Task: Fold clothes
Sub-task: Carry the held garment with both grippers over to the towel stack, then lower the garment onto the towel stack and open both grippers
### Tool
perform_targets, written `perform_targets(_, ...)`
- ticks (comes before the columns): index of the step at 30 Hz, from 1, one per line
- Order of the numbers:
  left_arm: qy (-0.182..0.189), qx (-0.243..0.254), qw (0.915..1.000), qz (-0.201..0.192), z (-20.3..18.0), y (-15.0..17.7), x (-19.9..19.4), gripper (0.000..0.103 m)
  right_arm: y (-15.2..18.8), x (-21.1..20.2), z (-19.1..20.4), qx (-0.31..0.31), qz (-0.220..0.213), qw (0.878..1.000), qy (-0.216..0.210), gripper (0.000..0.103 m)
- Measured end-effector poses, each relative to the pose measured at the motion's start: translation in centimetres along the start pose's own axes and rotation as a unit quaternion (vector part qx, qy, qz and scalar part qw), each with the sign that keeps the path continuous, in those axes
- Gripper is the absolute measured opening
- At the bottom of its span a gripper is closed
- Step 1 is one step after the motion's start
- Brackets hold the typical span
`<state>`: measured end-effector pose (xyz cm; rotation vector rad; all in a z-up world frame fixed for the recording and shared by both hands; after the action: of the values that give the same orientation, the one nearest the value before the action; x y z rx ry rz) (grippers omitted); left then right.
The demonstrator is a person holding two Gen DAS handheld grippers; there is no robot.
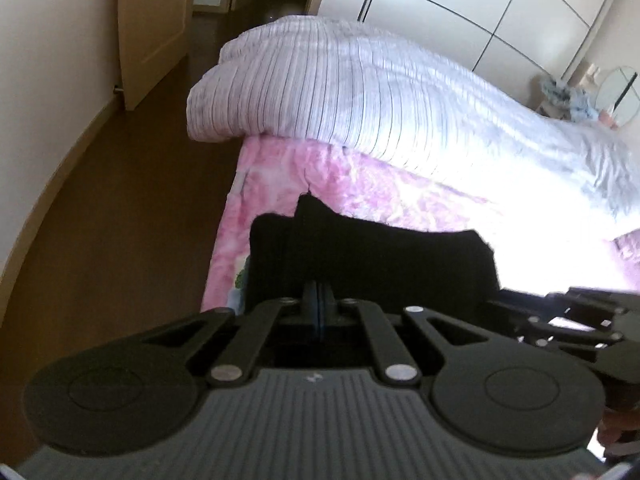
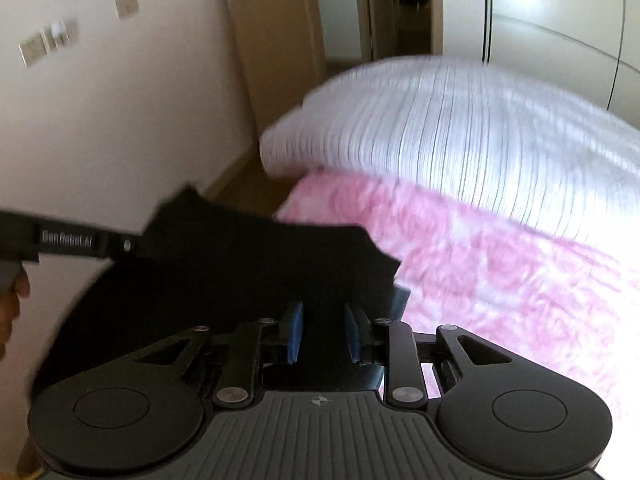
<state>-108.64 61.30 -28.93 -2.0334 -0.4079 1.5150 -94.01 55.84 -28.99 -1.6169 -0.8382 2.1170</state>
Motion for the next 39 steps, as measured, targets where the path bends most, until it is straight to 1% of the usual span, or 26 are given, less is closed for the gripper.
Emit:
perform_targets(3,-0.01,0.003,0.9999,0.0,-0.1,-0.2,-0.4,0.003,-0.7,0.7,0.2,-0.01,0.007,1.0,0.005,0.027)
perform_targets(6,-0.017,-0.001,0.9998,-0.012,-0.6,0.2,-3.2,0.004,-1.3,-1.2,-0.8,0.006,0.007,1.0,-0.02,0.027)
perform_targets(7,-0.024,-0.005,0.9996,-0.012,-0.8,0.8,-4.5,0.004,-0.9,-2.6,-0.6,0.002,0.003,1.0,-0.031,0.027)
perform_targets(9,-0.038,-0.011,0.9991,-0.011,-1.2,2.1,-7.1,0.017,0.1,-5.6,-0.3,-0.007,-0.004,0.999,-0.05,0.027)
perform_targets(10,-0.049,-0.013,0.9987,-0.006,-1.3,3.1,-7.8,0.026,1.2,-6.8,0.1,-0.016,0.001,0.998,-0.056,0.027)
perform_targets(12,-0.065,-0.023,0.9976,0.004,-1.6,4.9,-8.6,0.027,3.2,-7.8,1.1,-0.029,0.021,0.997,-0.064,0.027)
perform_targets(14,-0.076,-0.037,0.9963,0.014,-1.8,6.1,-8.8,0.028,4.1,-7.5,1.4,-0.041,0.034,0.997,-0.06,0.027)
perform_targets(16,-0.088,-0.051,0.9946,0.024,-2.0,7.4,-9.0,0.028,5.0,-7.3,1.7,-0.054,0.047,0.996,-0.056,0.031)
perform_targets(17,-0.095,-0.054,0.9937,0.024,-2.2,7.3,-9.6,0.029,5.4,-7.2,1.9,-0.06,0.053,0.995,-0.054,0.032)
perform_targets(20,-0.138,-0.058,0.9883,0.028,-3.0,7.6,-11.9,0.029,6.6,-7.0,2.3,-0.076,0.071,0.993,-0.049,0.033)
perform_targets(23,-0.162,-0.06,0.9842,0.04,-4.5,9.0,-14.5,0.029,7.3,-9.3,1.7,-0.067,0.082,0.993,-0.05,0.037)
perform_targets(25,-0.182,-0.059,0.9801,0.054,-5.7,10.3,-16.1,0.03,8.4,-10.7,1.4,-0.062,0.095,0.992,-0.053,0.045)
perform_targets(27,-0.197,-0.058,0.9764,0.067,-7.1,11.7,-17.3,0.031,9.7,-11.8,1.0,-0.051,0.112,0.991,-0.053,0.047)
perform_targets(30,-0.22,-0.058,0.9705,0.081,-9.3,13.4,-19.1,0.037,11.3,-13.3,0.2,-0.042,0.134,0.989,-0.051,0.048)
perform_targets(32,-0.233,-0.059,0.9669,0.084,-10.9,14.3,-20.3,0.039,11.7,-14.9,-0.2,-0.047,0.135,0.988,-0.049,0.048)
perform_targets(35,-0.241,-0.065,0.9651,0.078,-13.3,15.1,-22.1,0.044,11.6,-17.3,-0.8,-0.061,0.123,0.989,-0.05,0.05)
perform_targets(37,-0.246,-0.069,0.9647,0.066,-14.9,15.2,-23.4,0.049,11.3,-18.9,-0.9,-0.073,0.108,0.99,-0.062,0.052)
perform_targets(39,-0.253,-0.072,0.9632,0.054,-16.2,15.2,-24.3,0.049,11.5,-21.4,-0.5,-0.084,0.092,0.989,-0.077,0.054)
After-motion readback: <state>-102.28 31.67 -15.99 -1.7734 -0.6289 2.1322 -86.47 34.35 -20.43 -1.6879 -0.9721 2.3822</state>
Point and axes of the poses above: each gripper's, at about its wrist camera, not at the fingertips, and x roughly the way its jaws point, z to its left, y to its underside, the point moved 8 cm from there along x, roughly the way its jaws point, and after that the axes turned 4 degrees about x, right-handed, at the moved point
